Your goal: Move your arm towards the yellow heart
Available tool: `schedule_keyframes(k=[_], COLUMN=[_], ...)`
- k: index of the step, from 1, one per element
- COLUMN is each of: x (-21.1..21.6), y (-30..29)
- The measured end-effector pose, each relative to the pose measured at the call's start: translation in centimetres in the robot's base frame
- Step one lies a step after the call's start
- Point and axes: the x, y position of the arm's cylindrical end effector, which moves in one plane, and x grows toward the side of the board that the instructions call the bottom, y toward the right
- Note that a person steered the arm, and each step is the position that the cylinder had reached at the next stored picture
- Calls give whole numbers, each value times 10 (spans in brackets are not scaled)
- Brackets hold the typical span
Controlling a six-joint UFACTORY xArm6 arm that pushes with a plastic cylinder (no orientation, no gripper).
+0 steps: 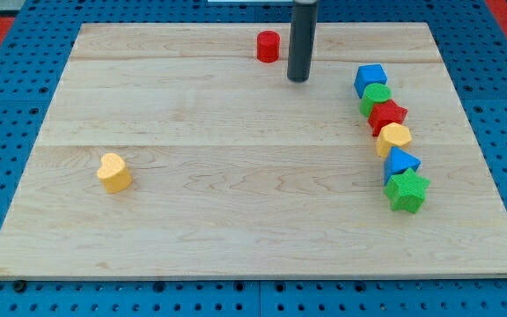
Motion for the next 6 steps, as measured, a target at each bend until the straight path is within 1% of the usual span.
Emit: schedule_keyframes(k=[1, 2, 3, 4, 5, 6], x=[89, 171, 235, 242, 218, 192], y=[-41, -111, -201, -274, -264, -223])
